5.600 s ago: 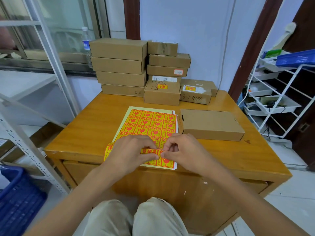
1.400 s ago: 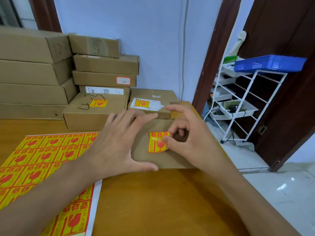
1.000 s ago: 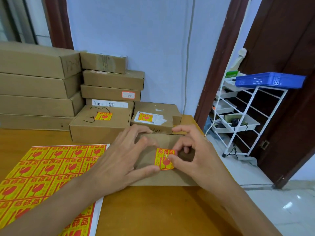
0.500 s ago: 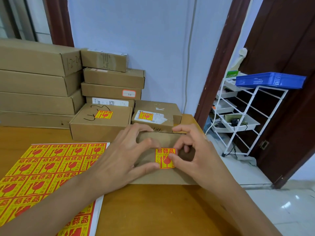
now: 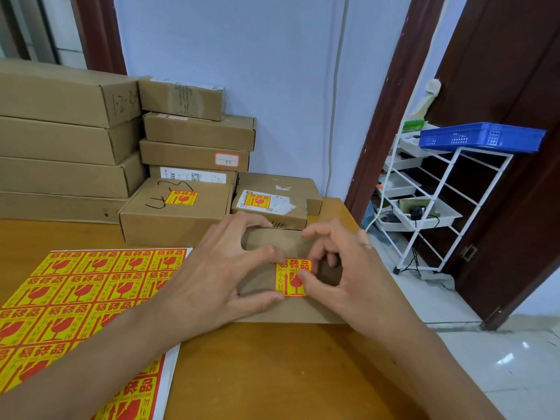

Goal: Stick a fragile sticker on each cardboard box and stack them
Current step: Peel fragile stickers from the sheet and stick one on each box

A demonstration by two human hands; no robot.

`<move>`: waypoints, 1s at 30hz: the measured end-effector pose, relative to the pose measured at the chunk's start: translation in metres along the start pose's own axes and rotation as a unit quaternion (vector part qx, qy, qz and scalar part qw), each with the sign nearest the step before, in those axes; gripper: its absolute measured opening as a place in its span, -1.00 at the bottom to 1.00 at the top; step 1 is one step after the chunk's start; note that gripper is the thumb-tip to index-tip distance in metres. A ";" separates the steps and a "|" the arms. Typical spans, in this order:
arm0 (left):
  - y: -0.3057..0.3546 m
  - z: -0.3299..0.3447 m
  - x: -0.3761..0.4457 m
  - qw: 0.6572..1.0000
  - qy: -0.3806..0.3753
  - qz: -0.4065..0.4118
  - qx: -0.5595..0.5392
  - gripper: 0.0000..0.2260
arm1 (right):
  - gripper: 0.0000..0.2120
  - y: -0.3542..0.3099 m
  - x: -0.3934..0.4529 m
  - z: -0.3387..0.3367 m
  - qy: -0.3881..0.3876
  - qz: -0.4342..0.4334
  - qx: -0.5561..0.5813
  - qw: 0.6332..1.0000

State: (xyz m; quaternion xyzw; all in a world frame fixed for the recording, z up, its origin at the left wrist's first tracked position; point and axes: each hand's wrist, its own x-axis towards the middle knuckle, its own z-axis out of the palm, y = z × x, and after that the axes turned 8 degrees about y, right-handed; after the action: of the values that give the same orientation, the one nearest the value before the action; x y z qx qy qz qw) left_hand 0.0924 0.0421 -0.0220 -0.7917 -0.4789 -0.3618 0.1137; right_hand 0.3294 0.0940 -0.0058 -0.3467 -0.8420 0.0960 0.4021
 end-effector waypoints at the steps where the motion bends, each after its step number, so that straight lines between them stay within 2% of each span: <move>1: 0.000 0.000 0.000 1.000 0.000 0.000 0.001 -0.66 | -0.62 0.000 0.000 0.000 -0.001 -0.005 -0.008 1.000; 15: -0.001 0.001 -0.001 1.000 0.001 -0.002 -0.004 -0.67 | -0.60 0.001 -0.001 -0.002 0.006 -0.039 -0.028 0.999; 22: -0.001 0.001 0.000 1.000 -0.001 0.002 0.005 -0.65 | -0.85 -0.001 0.000 -0.002 0.045 -0.096 -0.077 0.991; 30: -0.002 0.000 0.000 1.000 0.001 0.007 0.005 -0.65 | -0.70 0.001 0.000 0.002 0.009 -0.130 -0.114 0.985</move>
State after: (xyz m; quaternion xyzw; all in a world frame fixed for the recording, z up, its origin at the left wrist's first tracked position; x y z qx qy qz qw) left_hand 0.0910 0.0435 -0.0225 -0.7943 -0.4747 -0.3593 0.1206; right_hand 0.3285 0.0950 -0.0076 -0.2782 -0.8817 -0.0568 0.3769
